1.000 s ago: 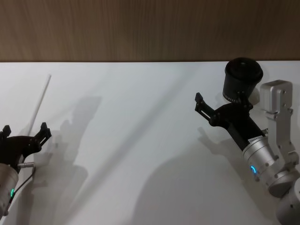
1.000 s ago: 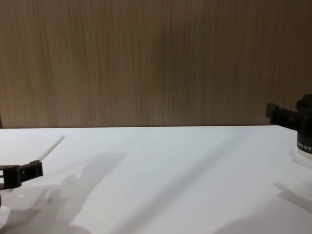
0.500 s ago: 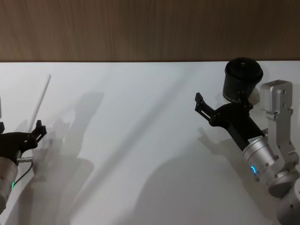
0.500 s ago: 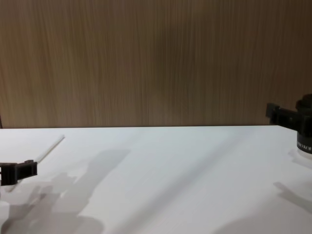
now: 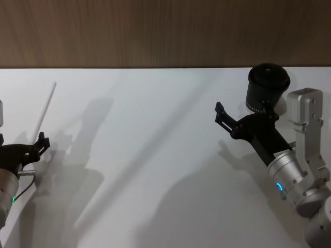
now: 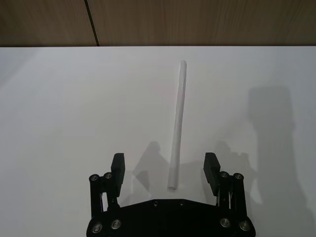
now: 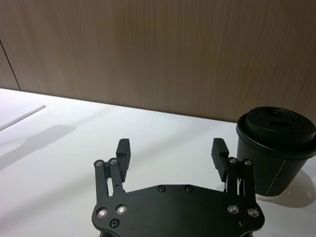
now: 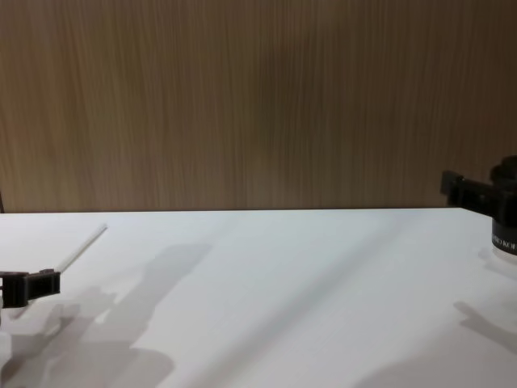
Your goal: Pick up the straw with one hand, pass it to the other hand, and insert it into the cup.
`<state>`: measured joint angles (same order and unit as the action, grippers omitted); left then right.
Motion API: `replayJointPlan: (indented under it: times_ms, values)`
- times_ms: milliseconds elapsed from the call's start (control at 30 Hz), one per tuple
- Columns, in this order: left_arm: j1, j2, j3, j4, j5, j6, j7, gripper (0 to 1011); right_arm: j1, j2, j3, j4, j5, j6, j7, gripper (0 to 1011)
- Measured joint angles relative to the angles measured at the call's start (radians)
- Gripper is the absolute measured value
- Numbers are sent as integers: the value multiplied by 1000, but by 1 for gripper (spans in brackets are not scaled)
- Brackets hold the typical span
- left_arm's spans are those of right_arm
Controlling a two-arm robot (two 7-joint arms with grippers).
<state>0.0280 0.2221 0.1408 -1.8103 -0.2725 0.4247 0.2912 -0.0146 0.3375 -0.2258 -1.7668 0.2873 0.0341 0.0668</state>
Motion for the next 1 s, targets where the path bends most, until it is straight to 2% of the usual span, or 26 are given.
replayJointPlan:
  times_ms: [267, 1000]
  values:
    - [-17, 5, -6, 23, -12, 16, -36, 1003, 0, 0, 0, 0, 0, 0, 0, 1001]
    - [-66, 19, -4, 65, -11, 77, -97, 1003, 0, 0, 0, 0, 0, 0, 0, 1001]
